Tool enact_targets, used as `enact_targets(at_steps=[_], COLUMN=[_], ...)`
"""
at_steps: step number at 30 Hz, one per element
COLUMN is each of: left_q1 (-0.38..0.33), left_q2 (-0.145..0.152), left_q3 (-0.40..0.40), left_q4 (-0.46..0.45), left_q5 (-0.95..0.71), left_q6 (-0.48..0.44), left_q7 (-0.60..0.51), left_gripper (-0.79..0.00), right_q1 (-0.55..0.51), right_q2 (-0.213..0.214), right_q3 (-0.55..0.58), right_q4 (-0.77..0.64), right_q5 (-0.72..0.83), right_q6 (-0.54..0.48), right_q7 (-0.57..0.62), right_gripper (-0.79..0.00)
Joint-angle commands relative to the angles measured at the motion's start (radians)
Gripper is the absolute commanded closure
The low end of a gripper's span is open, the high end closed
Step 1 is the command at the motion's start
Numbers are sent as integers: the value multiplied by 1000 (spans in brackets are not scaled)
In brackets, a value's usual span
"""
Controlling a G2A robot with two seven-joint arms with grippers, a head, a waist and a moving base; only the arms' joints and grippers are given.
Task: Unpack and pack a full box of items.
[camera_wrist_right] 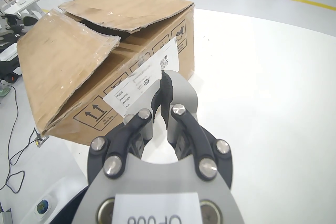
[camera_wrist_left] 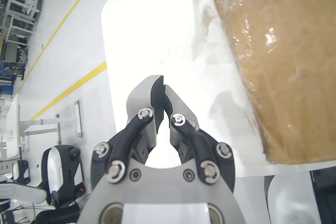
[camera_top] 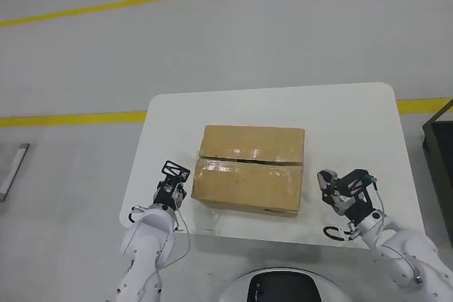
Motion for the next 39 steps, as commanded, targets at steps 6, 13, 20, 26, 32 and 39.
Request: enact_targets(at_steps=[6, 13, 20, 26, 32, 39], left_q1=[8, 33, 49, 49, 50, 40], left_q2=[-1, 5, 8, 8, 12, 16], left_q3=[36, 50, 68, 106, 113, 84], left_q4=[6, -45, -89, -122, -150, -160], left_q5=[-60, -98, -123, -149, -162, -130], left_q6=[-55, -128, -158, -173, -189, -129], left_q7=[6, -7, -30, -42, -77, -90], left_gripper=[0, 0, 0, 0, -785, -785], right_q1=[32, 42, -35, -128, -212, -247], right_q2=[-2, -5, 0, 7, 12, 15], right_q3=[-35, -74, -52, 12, 65, 95], right_q4=[13, 9, -52, -120, -172, -184], right_q5=[5, -6, -5, 0, 6, 15], right_q6=[-13, -12, -10, 8, 18, 26], right_q7=[24, 40, 37, 26, 36, 25], right_gripper=[0, 0, 0, 0, 0, 0])
